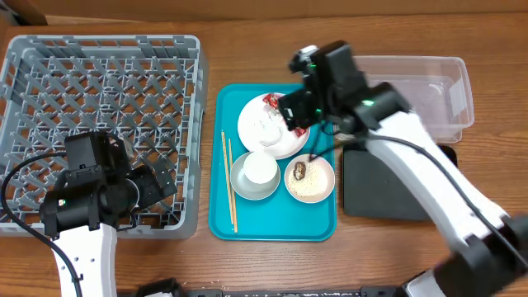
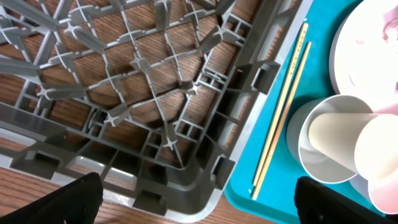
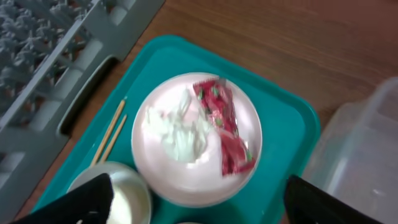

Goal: Sort waste into correct bins and load items into the dishwasher
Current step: 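Reach the right gripper to the red wrapper on the white plate and grasp, then carry the wrapper and tissue with the right gripper into the clear bin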

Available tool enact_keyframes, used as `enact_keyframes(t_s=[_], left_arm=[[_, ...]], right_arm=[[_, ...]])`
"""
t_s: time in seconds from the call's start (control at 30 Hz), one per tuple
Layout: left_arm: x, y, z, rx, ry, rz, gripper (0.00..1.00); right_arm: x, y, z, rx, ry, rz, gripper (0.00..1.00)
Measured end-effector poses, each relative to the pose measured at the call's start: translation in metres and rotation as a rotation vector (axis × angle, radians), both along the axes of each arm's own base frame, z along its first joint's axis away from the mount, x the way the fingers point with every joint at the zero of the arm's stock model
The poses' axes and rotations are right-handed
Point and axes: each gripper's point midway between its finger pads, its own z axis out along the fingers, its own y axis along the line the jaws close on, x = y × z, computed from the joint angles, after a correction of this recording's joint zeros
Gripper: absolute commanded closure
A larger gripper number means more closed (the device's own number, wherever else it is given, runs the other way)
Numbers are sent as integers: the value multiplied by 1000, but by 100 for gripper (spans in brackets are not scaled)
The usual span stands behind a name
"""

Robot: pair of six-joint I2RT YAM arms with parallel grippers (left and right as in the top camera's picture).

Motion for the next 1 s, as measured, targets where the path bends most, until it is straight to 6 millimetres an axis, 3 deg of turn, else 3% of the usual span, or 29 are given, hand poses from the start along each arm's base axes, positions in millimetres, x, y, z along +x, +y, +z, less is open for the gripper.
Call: enact_keyframes(t_s=[0.03,0.2,0.37,0.5,0.57,0.6,0.7,0.83,0.9,0.97,1.0], left_arm=[[0,0,0,0,1,0,0],[0,0,0,0,1,0,0],[0,0,0,0,0,0,0],[0,0,0,0,1,0,0],[-1,0,0,-1,4,0,0],[-1,0,0,-1,5,0,0],[-1,0,0,-1,5,0,0],[-1,0,0,-1,5,0,0],[-1,0,0,-1,5,0,0],[-1,0,-1,-1,6,0,0],[-1,0,0,-1,5,0,0]], right_arm=[[4,4,-5,-2,-5,6,14],[35,32,-66,-41,-1,30,18],[47,37,-118,-79,45,27,22],[49,36,-156,-116,93,23,31],[50,33,-169,-139,103,11,50],[51,32,-171,-143,103,7,68],[53,29,-170,-158,94,-10,96],[48,24,-172,-167,121,-34,96],[46,23,-162,-160,120,-42,96],[46,23,-133,-132,85,-51,96],[44,21,-104,-106,47,-56,96]])
